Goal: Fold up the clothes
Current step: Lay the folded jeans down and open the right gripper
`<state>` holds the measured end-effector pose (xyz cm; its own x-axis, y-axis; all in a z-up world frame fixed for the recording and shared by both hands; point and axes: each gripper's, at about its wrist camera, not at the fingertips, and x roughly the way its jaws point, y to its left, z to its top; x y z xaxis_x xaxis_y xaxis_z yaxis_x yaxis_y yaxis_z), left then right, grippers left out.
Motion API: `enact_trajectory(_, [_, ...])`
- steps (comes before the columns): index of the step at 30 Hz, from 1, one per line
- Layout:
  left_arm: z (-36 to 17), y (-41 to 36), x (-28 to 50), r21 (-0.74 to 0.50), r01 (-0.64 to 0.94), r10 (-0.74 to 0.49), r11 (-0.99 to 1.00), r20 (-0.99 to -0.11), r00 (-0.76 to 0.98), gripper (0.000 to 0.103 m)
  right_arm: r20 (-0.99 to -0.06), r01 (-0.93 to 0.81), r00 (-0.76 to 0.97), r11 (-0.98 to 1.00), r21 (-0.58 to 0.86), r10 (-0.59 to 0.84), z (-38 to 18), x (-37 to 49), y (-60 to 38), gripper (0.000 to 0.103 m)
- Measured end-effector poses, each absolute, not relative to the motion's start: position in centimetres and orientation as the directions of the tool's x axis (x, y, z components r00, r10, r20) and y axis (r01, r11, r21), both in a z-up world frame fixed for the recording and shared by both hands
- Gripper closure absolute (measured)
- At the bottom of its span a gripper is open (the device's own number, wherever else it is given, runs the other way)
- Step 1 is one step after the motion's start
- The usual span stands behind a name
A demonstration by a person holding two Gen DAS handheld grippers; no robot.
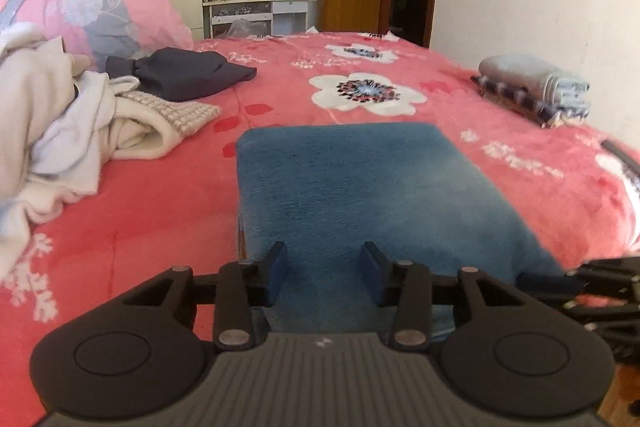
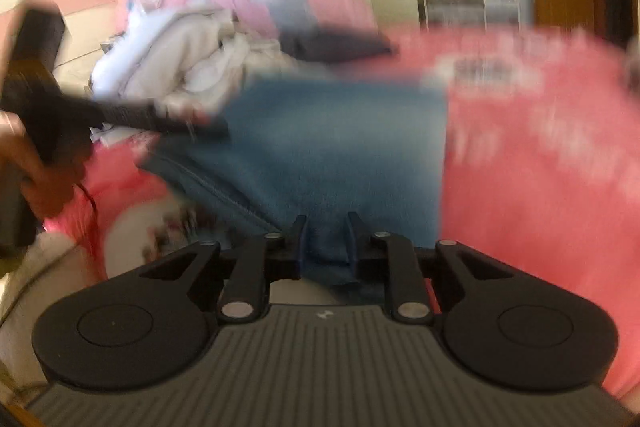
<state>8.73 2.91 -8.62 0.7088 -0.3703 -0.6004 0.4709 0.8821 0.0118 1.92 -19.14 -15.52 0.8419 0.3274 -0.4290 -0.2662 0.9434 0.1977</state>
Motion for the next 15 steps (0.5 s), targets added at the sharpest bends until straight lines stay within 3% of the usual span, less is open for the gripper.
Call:
enact_trajectory(4, [-5.8,2.6,8.5,0.116,0.453,-0.304,0.884,-0.594,0.745,0.06,-0.388,-0.305,0.844,0.927,0.22,0.37,-13.6,1.3,-20.3,0.086])
enact_trajectory(10, [-3.2,-0.6,12.3,0.106,0.479,-0.342,0.872,-0.569,0.748,0.057,-0.262,-0.302,0.894,0.92,0.249,0.364,-8.9,5.5,-24.2,0.086])
enact_trajectory(14, [-6.5,-3.0,17.2,0.129,0.452,-0.265,0.883,-0.658,0.705,0.057,-0.349,-0.269,0.856,0.905,0.329,0.381,-8.7,14.1,-25.0,0.086])
enact_trajectory(15, [-7.6,-3.3,18.2,0.136,0.437,-0.237,0.889,-0.681,0.693,0.056,-0.407,-0.254,0.827,0.904,0.343,0.387,-9.6,16.5,-24.9,0.086])
